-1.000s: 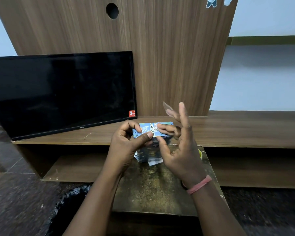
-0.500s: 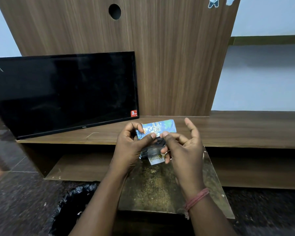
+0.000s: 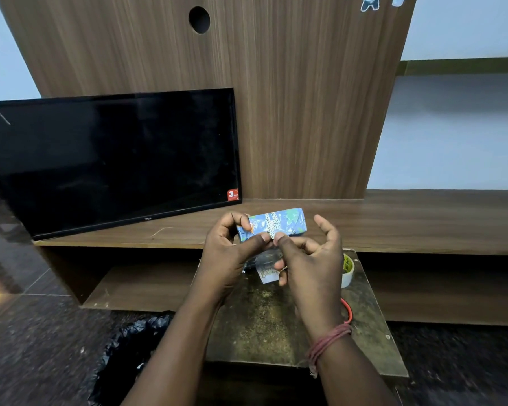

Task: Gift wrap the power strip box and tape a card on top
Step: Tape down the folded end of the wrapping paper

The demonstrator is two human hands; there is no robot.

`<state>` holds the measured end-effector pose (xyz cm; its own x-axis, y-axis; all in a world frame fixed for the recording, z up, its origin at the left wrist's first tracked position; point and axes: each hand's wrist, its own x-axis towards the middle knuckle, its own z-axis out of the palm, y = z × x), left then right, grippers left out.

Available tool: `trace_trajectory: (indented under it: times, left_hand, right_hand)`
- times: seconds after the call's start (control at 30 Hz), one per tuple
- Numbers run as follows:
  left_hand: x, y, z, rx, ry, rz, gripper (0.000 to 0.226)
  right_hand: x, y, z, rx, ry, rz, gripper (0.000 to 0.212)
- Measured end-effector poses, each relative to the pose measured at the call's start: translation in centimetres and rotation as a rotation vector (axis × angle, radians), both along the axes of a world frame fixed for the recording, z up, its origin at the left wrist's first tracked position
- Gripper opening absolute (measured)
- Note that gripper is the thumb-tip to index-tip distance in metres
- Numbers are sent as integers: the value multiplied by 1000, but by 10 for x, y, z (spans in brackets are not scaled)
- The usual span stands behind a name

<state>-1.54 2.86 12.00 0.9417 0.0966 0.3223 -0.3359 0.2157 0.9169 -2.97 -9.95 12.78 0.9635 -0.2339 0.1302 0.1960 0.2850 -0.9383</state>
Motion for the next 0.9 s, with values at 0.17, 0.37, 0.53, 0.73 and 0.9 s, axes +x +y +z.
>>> trace_trajectory:
  times: [0.17,0.37,0.53,0.73,0.9]
  left_hand:
    - [0,0,0,21,13,33,31]
    - [1,2,-1,4,1,33,31]
    - [2,4,-2,7,11,45,32]
    - [2,1,-1,39,20,46,31]
    - [3,1,-3,78,28,63,33]
  right_hand:
    - [1,-1,1,-18,-5,9,71]
    - [-1,2,-3,-41,-12,-2,67]
    - [-2,3,-6,-63,-22,-38,64]
    - [-1,3,-6,-48,-6,-44,62]
    - [-1,2,-5,-49,-6,-52,63]
